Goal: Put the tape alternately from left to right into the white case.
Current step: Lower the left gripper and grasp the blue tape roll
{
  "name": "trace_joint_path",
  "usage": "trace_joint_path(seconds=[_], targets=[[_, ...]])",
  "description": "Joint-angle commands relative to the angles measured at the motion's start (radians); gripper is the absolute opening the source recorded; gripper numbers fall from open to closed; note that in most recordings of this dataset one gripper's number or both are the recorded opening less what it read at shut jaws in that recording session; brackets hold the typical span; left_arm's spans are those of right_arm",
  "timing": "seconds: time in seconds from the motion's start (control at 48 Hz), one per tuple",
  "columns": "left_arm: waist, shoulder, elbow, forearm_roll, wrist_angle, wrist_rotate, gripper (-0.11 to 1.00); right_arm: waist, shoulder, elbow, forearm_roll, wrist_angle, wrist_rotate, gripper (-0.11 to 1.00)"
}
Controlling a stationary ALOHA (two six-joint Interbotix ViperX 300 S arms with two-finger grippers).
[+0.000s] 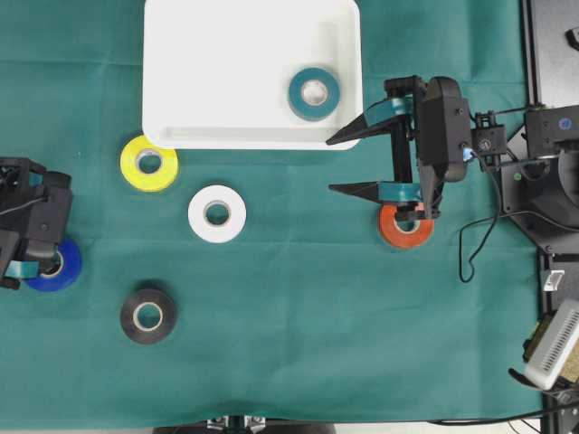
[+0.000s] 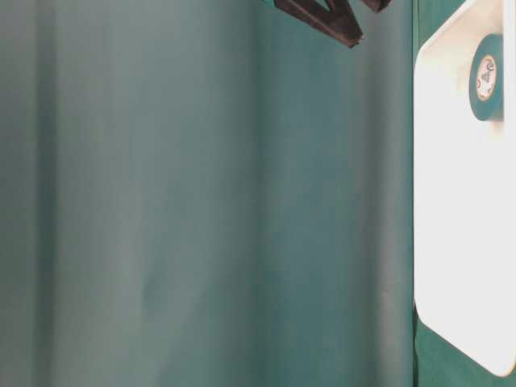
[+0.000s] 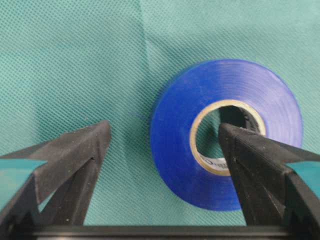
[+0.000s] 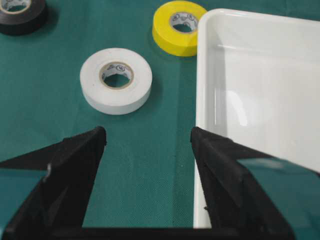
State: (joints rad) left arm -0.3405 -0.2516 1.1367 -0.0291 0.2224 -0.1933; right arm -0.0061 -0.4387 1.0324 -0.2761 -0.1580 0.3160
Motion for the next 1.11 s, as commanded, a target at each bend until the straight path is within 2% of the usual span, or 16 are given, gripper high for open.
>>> trace_joint_path(seconds=[0.0, 0.167, 0.229, 0.292, 0.688, 1.084], targets=[[-0.005, -0.006, -0.020, 0.000, -0.006, 0.002, 0.52, 0.003, -0.005, -0.011, 0.002, -0.009, 0.003, 0.72], [-0.002, -0.026, -0.025, 0.000, -0.003, -0.002, 0.13, 0.003, -0.005, -0.011, 0.002, -0.009, 0.003, 0.72], [-0.002, -0.034, -0.023, 0.000, -0.002, -0.008, 0.02, 0.003, -0.005, -0.011, 0.002, -0.009, 0.003, 0.73], [-0.005, -0.040, -0.020, 0.000, 0.000, -0.011, -0.03, 0.003, -0.005, -0.011, 0.002, -0.009, 0.003, 0.72], [-0.005, -0.048, -0.021, 0.000, 0.000, -0.011, -0.03, 0.005, -0.005, -0.011, 0.003, -0.009, 0.003, 0.72], [-0.002, -0.129, -0.112, 0.000, 0.029, -0.009, -0.03, 0.005, -0.005, -0.012, 0.003, -0.009, 0.003, 0.72]])
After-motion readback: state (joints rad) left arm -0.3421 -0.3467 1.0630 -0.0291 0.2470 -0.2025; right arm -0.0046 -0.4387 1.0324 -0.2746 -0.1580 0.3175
